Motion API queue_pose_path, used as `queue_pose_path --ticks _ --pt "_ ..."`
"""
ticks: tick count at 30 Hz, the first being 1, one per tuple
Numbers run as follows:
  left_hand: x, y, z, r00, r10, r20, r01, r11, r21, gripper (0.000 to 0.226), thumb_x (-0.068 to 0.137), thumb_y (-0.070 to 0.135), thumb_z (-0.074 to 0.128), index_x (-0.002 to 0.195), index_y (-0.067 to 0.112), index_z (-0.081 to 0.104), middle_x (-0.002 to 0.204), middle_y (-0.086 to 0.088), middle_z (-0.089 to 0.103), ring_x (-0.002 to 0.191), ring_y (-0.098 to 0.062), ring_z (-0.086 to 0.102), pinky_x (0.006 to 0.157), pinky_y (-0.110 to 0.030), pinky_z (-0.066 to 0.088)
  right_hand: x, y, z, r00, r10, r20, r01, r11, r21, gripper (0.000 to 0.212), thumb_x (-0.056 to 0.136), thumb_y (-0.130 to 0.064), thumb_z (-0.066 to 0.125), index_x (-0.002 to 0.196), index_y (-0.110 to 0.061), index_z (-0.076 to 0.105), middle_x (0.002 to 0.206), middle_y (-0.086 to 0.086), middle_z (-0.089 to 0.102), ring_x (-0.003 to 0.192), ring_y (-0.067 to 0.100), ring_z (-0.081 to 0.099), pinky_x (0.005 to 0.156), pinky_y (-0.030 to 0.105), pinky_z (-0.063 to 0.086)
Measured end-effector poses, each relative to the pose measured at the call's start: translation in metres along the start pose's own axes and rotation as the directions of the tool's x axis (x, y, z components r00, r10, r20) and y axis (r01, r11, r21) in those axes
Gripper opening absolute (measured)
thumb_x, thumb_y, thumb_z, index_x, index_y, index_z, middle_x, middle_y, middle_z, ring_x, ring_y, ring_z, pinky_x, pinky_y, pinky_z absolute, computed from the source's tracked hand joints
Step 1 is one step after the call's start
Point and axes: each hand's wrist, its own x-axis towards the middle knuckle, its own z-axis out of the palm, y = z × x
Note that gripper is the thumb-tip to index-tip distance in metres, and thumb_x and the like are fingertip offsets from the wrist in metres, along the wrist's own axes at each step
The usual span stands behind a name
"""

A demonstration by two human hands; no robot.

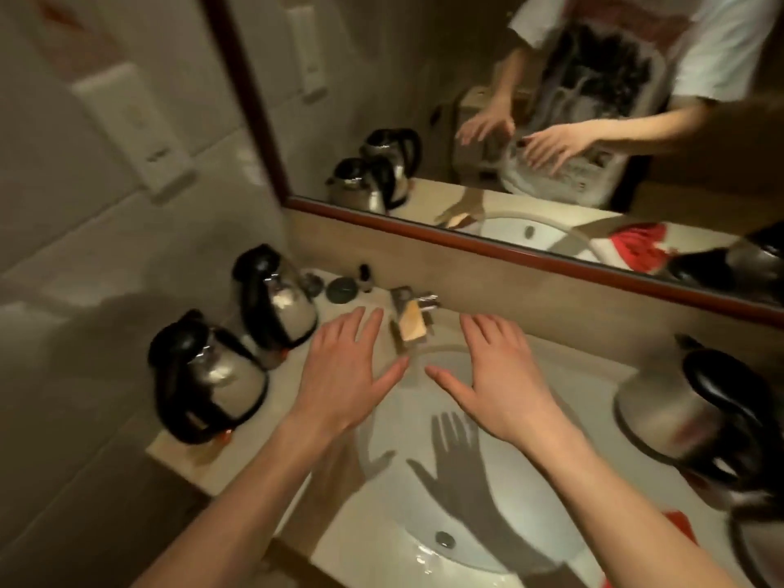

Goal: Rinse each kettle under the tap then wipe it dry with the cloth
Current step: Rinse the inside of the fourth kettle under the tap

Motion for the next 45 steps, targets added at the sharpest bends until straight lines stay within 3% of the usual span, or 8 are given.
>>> queue_pose_path --ticks 5,12,17,21,25,33,40,45 --pt "-0.019 -0.090 -0.025 0.986 -0.155 -0.060 0.156 0.988 0.004 0.085 0.087 0.074 0.022 0.150 0.019 0.036 0.150 -0.008 0.043 0.138 -0.027 0.037 0.114 -0.043 0.028 0.046 -0.086 0.015 0.987 -0.152 0.049 0.152 0.988 0.015 0.108 0.080 -0.083 0.011 0.159 -0.012 0.034 0.160 0.009 0.043 0.149 0.031 0.032 0.126 0.045 0.022" --pt "-0.039 -0.200 -0.031 0.949 -0.304 -0.079 0.303 0.953 -0.025 0.075 0.092 0.066 0.027 0.147 0.018 0.041 0.149 -0.008 0.046 0.137 -0.027 0.040 0.113 -0.043 0.031 0.089 -0.188 0.057 0.953 -0.287 0.094 0.275 0.954 0.123 0.084 0.094 -0.073 0.040 0.152 -0.012 0.044 0.151 0.009 0.051 0.139 0.029 0.043 0.119 0.042 0.031" --pt "-0.038 -0.269 -0.011 0.937 -0.348 -0.004 0.346 0.933 -0.095 0.054 0.101 0.042 0.043 0.149 0.017 0.039 0.150 -0.004 0.043 0.138 -0.023 0.038 0.115 -0.041 0.031 0.100 -0.250 0.115 0.954 -0.256 0.155 0.182 0.908 0.377 0.050 0.098 -0.057 0.058 0.129 -0.017 0.060 0.123 0.003 0.061 0.115 0.021 0.055 0.094 0.033 0.046" --pt "-0.032 -0.306 0.007 0.957 -0.273 0.102 0.288 0.938 -0.195 0.061 0.098 0.053 0.040 0.148 0.019 0.039 0.151 -0.002 0.042 0.139 -0.022 0.037 0.114 -0.044 0.033 0.102 -0.287 0.153 0.934 -0.251 0.254 0.106 0.874 0.475 0.035 0.099 -0.052 0.062 0.104 -0.018 0.068 0.098 -0.001 0.064 0.082 0.004 0.054 0.071 0.021 0.037" --pt "-0.032 -0.316 0.015 0.968 -0.243 0.058 0.247 0.902 -0.354 0.067 0.091 0.062 0.042 0.139 0.016 0.049 0.144 0.001 0.045 0.134 -0.016 0.039 0.112 -0.039 0.036 0.103 -0.301 0.180 0.916 -0.198 0.349 -0.069 0.780 0.622 0.043 0.098 -0.046 0.068 0.063 -0.025 0.052 0.063 -0.009 0.053 0.055 0.004 0.052 0.055 0.019 0.038" --pt "-0.026 -0.308 0.016 0.966 -0.256 -0.023 0.197 0.795 -0.573 0.045 0.081 0.055 0.060 0.116 0.027 0.052 0.142 0.009 0.044 0.129 -0.008 0.043 0.105 -0.031 0.039 0.088 -0.290 0.193 0.907 -0.113 0.405 -0.316 0.451 0.835 0.039 0.101 -0.035 0.067 0.088 0.002 0.070 0.069 -0.002 0.058 0.063 0.006 0.054 0.061 0.019 0.042" --pt "-0.023 -0.253 0.011 0.936 -0.278 -0.217 0.089 0.781 -0.618 0.040 0.077 0.025 0.082 0.103 0.025 0.052 0.138 0.009 0.045 0.120 0.011 0.041 0.095 -0.001 0.032 0.070 -0.245 0.178 0.940 0.059 0.335 -0.337 0.293 0.895 0.039 0.087 -0.051 0.065 0.074 -0.014 0.063 0.061 -0.002 0.054 0.058 0.014 0.049 0.060 0.029 0.039" --pt "-0.010 -0.197 0.004 0.929 -0.150 -0.337 -0.074 0.820 -0.567 0.044 0.072 0.030 0.084 0.104 0.017 0.056 0.134 0.003 0.044 0.122 -0.016 0.050 0.097 -0.031 0.051 0.053 -0.198 0.158 0.947 0.178 0.266 -0.305 0.254 0.918 0.034 0.076 -0.054 0.065 0.053 -0.029 0.058 0.052 -0.006 0.046 0.054 0.021 0.042 0.059 0.039 0.034"
